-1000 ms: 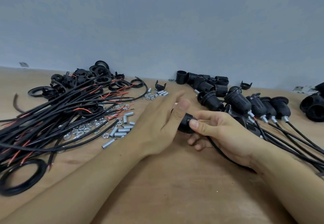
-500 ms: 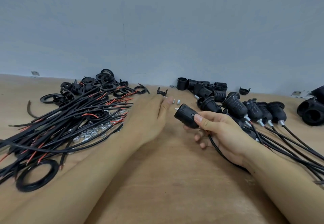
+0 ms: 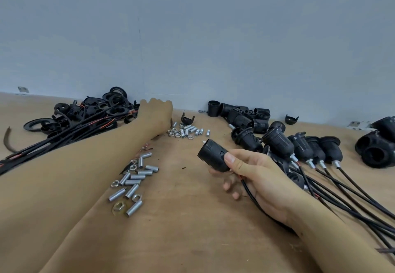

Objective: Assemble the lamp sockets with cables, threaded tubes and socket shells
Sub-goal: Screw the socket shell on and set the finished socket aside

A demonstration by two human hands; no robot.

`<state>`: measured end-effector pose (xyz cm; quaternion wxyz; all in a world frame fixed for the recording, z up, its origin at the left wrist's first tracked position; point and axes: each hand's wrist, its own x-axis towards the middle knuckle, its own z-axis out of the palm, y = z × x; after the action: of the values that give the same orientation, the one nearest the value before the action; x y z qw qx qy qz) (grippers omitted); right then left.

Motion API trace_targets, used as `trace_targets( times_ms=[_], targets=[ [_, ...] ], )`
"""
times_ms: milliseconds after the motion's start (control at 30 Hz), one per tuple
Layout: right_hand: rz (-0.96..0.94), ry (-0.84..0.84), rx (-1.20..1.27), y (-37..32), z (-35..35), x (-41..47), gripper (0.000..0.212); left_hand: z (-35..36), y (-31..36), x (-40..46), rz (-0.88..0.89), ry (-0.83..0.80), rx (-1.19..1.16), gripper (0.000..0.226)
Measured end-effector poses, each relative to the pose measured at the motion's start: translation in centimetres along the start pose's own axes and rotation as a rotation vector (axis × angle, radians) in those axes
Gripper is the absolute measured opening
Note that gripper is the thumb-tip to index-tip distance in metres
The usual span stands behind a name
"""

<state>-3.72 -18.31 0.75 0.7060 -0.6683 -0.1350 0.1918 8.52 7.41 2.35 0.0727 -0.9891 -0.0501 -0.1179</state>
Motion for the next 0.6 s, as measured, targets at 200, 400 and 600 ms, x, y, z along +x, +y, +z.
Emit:
trace_targets(
  times_ms=[200,400,600],
  targets=[
    [-0.012,0.020,0.002,0.1,0.1,0.0,0.040,-1.6,1.1,-1.9,0.046,0.369,-0.372,0.030],
    [-0.023,0.050,0.018,0.0,0.3,0.0,0.041,-6.1,3.3,-9.7,0.100,0.406,-1.340,0.030],
    [-0.045,0.042,0.002,0.0,0.5,-0.1,0.043,-4.2,5.1,-14.7,0.070,0.309,-1.640,0.031]
  ],
)
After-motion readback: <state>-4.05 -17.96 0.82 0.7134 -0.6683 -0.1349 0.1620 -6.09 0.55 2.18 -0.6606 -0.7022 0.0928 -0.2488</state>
